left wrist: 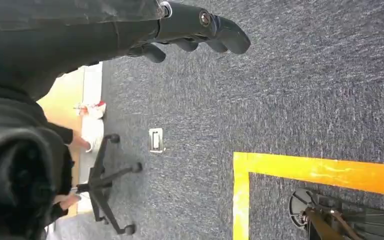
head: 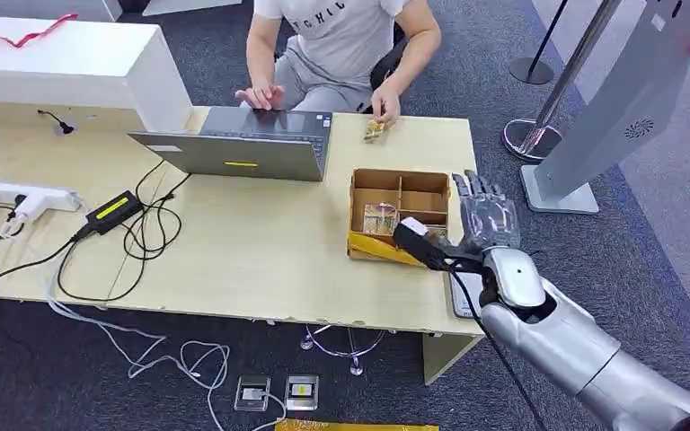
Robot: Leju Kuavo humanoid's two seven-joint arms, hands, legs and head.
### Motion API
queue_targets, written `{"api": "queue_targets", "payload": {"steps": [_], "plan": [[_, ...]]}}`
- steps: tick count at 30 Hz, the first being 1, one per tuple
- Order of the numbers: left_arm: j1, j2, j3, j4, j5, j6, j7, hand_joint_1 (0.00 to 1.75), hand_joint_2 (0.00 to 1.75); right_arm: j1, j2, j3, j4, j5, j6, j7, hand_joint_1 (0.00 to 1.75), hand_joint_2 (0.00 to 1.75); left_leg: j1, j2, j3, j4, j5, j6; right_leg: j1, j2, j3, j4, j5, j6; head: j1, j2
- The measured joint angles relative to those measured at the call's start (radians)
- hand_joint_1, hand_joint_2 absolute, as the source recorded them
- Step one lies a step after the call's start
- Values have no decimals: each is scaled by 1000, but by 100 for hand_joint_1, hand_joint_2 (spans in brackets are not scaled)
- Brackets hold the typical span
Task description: Pass the card to the sensor for recognition and then transmit it.
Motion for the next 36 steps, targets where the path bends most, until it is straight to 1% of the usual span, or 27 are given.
{"api": "queue_targets", "payload": {"steps": [3, 14, 24, 30, 36], "plan": [[0, 0, 0, 0, -1, 0, 0, 0, 0, 8, 3, 0, 0, 11, 11, 1, 0, 175, 0, 0, 0, 0, 0, 0, 0, 0, 0, 0, 0, 0, 0, 0], [0, 1, 0, 0, -9, -8, 5, 0, 0, 23, 16, 0, 4, 12, 18, -3, 0, 175, 0, 0, 0, 0, 0, 0, 0, 0, 0, 0, 0, 0, 0, 0], [-7, 1, 0, 0, -11, -8, 5, 0, 0, 30, 46, 0, 25, 18, 17, -33, 0, 175, 0, 0, 0, 0, 0, 0, 0, 0, 0, 0, 0, 0, 0, 0], [-7, 2, 0, 0, -9, -6, 11, 0, 0, 30, 75, -1, 76, 18, 6, -71, 0, 175, 0, 0, 0, 0, 0, 0, 0, 0, 0, 0, 0, 0, 0, 0], [-7, 4, 0, 0, -9, -7, 17, 0, 0, 30, 95, -2, 120, 9, -9, -89, 0, 175, 0, 0, 0, 0, 0, 0, 0, 0, 0, 0, 0, 0, 0, 0]]}}
